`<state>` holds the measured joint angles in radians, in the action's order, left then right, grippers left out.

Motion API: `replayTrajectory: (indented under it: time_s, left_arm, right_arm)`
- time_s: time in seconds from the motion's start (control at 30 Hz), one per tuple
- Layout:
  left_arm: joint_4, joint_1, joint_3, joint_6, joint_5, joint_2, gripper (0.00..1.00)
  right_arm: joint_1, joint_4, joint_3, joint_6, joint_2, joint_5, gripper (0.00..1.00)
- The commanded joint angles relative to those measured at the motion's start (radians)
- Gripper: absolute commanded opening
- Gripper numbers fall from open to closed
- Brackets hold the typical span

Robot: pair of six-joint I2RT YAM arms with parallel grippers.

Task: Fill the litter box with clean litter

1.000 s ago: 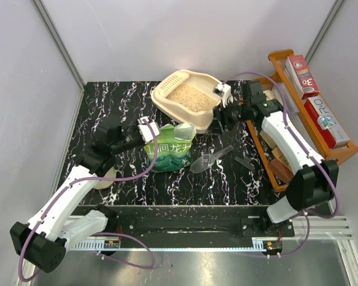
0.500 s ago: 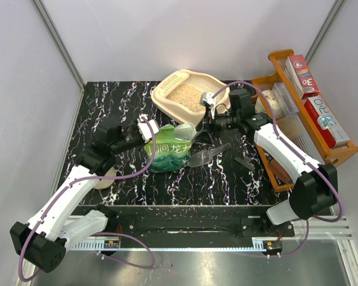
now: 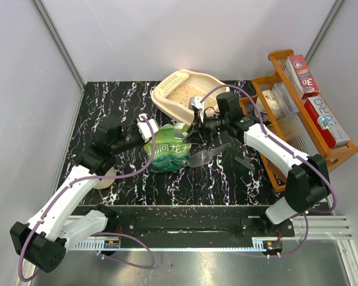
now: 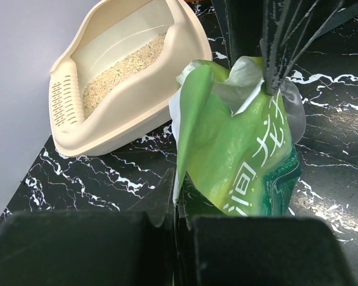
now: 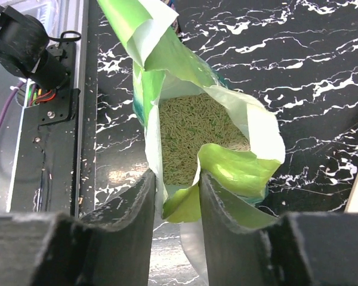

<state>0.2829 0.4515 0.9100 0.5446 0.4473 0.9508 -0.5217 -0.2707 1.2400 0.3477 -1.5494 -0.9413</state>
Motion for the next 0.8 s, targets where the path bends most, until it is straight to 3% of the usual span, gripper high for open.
replayTrajectory:
  time_s: [0.0, 0.1, 0.23, 0.33, 0.4, 0.63, 0.7, 0.73, 0.77]
  left_arm:
    - [-0.062, 0.000, 0.046, -0.015, -0.018, -0.020, 0.01]
    - [-0.051, 0.000, 0.073, -0.040, -0.027, -0.015, 0.01]
    - [0.008, -0.010, 0.162, -0.075, -0.024, -0.011, 0.01]
    - [0.070, -0.010, 0.251, -0.078, 0.010, -0.007, 0.09]
    - [0.085, -0.010, 0.320, -0.097, 0.033, -0.009, 0.19]
    - [-0.043, -0.020, 0.385, -0.146, -0.010, 0.064, 0.30]
    - [-0.063, -0.031, 0.371, -0.169, -0.097, 0.129, 0.24]
    - [-0.067, -0.057, 0.368, -0.176, -0.117, 0.155, 0.14]
    - [-0.064, -0.071, 0.366, -0.179, -0.128, 0.184, 0.11]
  right_arm:
    - [-0.014, 0.087, -0.010, -0.016, 0.012, 0.019, 0.32]
    - [-0.015, 0.085, -0.020, -0.015, 0.011, 0.016, 0.19]
    - [-0.014, 0.090, -0.028, -0.022, 0.012, 0.010, 0.18]
    - [-0.014, 0.093, -0.028, -0.026, 0.008, 0.021, 0.08]
    - [-0.015, 0.091, -0.027, -0.019, 0.005, 0.039, 0.07]
    - [-0.015, 0.084, -0.002, -0.019, -0.017, 0.045, 0.04]
    - [-0.015, 0.087, 0.001, -0.018, -0.018, 0.045, 0.04]
    - [-0.015, 0.087, 0.001, -0.012, -0.018, 0.048, 0.04]
    - [-0.015, 0.088, 0.001, -0.010, -0.017, 0.055, 0.04]
